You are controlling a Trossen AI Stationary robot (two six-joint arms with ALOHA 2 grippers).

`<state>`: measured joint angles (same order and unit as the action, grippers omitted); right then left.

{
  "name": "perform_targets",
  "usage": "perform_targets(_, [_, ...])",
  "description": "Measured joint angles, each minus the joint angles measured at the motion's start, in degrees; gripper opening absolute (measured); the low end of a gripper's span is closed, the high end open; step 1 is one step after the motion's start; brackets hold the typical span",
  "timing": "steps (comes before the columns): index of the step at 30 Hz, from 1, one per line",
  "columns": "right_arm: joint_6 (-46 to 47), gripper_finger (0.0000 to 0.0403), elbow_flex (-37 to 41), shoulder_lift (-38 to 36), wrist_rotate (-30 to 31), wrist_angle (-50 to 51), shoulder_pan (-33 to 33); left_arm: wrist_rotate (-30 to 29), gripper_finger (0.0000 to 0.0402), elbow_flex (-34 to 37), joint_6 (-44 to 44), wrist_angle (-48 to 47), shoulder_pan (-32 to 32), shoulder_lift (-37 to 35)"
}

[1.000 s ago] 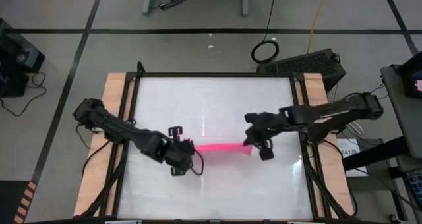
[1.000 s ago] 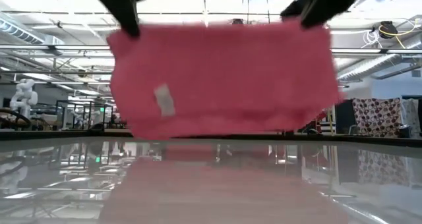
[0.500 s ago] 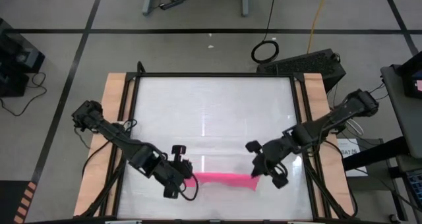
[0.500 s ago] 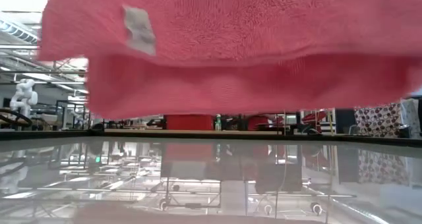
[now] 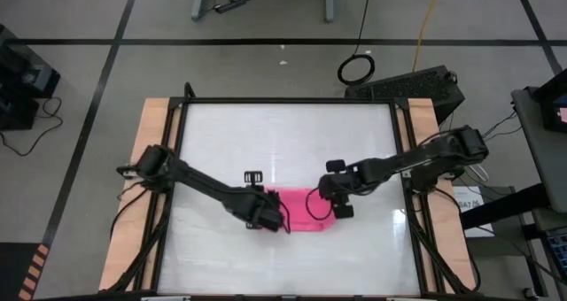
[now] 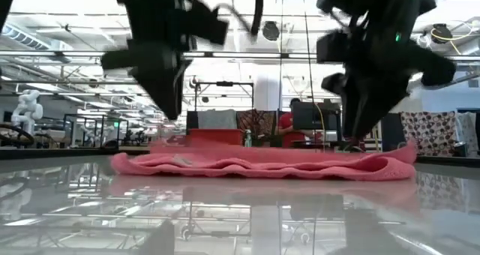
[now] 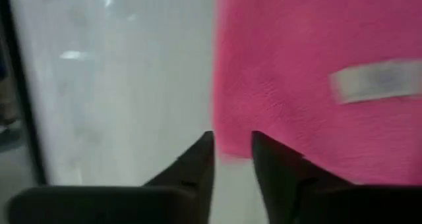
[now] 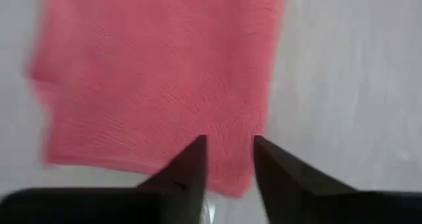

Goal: Roll towel
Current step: Fold the pink towel

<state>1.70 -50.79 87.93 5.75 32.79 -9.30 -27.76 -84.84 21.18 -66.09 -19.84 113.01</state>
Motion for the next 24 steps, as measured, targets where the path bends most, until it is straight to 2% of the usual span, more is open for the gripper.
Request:
perform_targets(5, [0.16,0.0235,0.59,-1.21,5.73,-0.04,0.94,-2.90,0.0194,0.02,2.59,-2.16,0.43,0.69])
perform_targets(9, [0.87,0.0268,0.59,-4.46,4.46,-1.74,-1.11,-4.84,0.0215,0.02,2.50,0.82,-1.16,-1.61])
perform_targets(13, [2.90,0.0265,0.56,-5.91,-3.29,-4.45,-4.89,-0.20,0.0216,0.00,-4.17,10.96,-2.48,-1.87])
perform_targets(17, [3.04,0.0246,0.57,-4.95,-8.32,-8.40,-10.16,5.33,0.0217,-0.09,-12.50,24.54,-2.42,-0.41])
perform_targets(20, [2.24,0.0229,0.57,-3.88,-8.97,-10.99,-14.06,5.47,0.0217,0.00,-16.51,31.00,-0.90,0.82])
perform_targets(24, [2.05,0.0205,0.56,-2.55,-8.94,-13.43,-16.94,5.83,0.0217,0.19,-18.45,35.20,2.61,0.92])
